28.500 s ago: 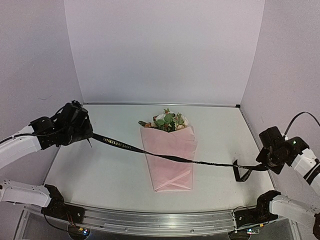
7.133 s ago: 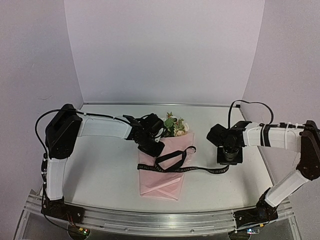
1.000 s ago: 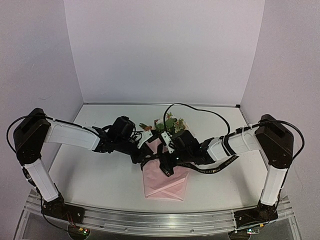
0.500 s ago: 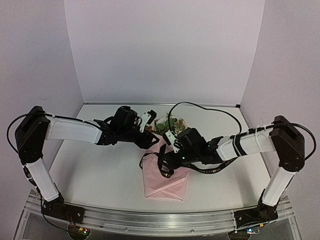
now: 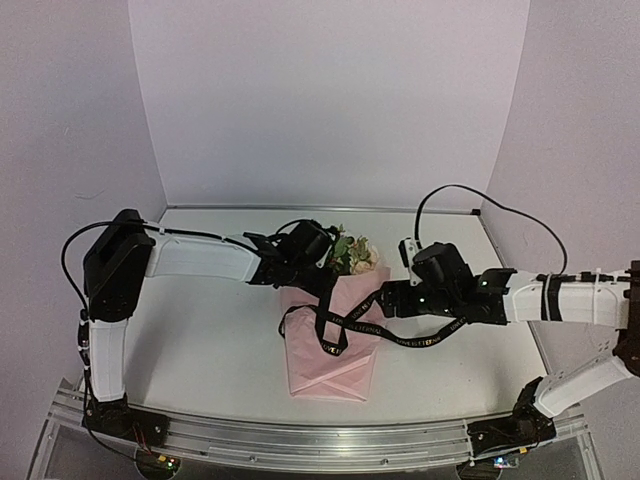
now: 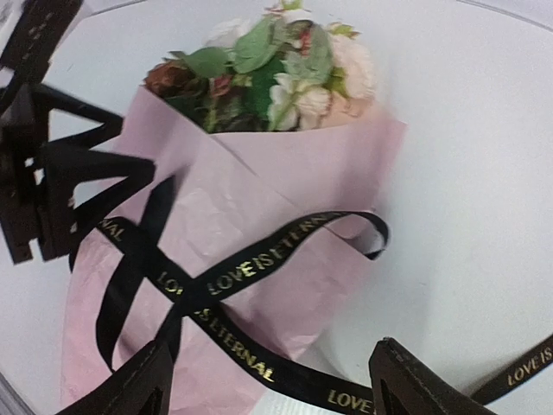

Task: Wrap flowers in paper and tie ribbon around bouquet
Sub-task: Cross the ribbon over the folded bouquet.

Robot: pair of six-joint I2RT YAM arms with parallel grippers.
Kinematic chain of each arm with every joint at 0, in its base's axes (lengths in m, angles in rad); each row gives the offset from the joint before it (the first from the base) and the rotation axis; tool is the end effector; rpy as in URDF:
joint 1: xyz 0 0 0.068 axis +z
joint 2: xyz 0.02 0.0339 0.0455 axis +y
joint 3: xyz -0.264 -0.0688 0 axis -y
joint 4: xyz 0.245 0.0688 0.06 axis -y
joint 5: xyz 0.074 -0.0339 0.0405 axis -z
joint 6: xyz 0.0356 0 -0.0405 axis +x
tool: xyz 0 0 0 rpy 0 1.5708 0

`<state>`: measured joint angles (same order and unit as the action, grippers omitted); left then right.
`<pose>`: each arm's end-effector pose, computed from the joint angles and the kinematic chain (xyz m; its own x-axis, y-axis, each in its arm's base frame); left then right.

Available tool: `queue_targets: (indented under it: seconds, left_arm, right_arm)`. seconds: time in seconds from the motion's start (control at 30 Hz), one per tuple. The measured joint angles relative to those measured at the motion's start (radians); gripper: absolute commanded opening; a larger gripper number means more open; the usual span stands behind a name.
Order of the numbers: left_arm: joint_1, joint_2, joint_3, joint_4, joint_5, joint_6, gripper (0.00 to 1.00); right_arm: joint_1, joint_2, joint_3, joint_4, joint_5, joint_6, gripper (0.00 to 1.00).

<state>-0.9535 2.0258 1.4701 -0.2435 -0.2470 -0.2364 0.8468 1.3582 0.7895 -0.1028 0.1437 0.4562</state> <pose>0.2684 -0.3631 0.1946 -0.5654 0.4042 -0.7189 0.5756 0.8177 0.0071 0.1950 0.2128 0.2222 -0.6639 -0.0926 -0.7421 -0.4174 0.8693 0.2649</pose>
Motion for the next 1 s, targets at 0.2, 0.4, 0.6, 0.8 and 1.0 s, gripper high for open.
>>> queue_targets:
  seconds: [0.2,0.4,0.6,0.8,1.0]
  left_arm:
    - [-0.064,0.082,0.145,-0.141,-0.123,-0.122,0.67]
    - [-0.078,0.142,0.211,-0.241,-0.183,-0.219,0.66]
    - [-0.077,0.180,0.213,-0.301,-0.201,-0.273,0.59]
    - [-0.077,0.192,0.215,-0.306,-0.189,-0.300,0.40]
    - [-0.077,0.192,0.214,-0.298,-0.185,-0.328,0.08]
  right_arm:
    - [-0.041,-0.071,-0.026,-0.133,0.032,0.050,0.82]
    - [-0.057,-0.089,-0.047,-0.201,0.034,0.078,0.82]
    - [-0.069,-0.093,-0.056,-0.222,0.033,0.100,0.82]
    - [-0.074,-0.103,-0.065,-0.226,0.033,0.110,0.82]
    - [-0.074,-0.104,-0.067,-0.233,0.031,0.117,0.81]
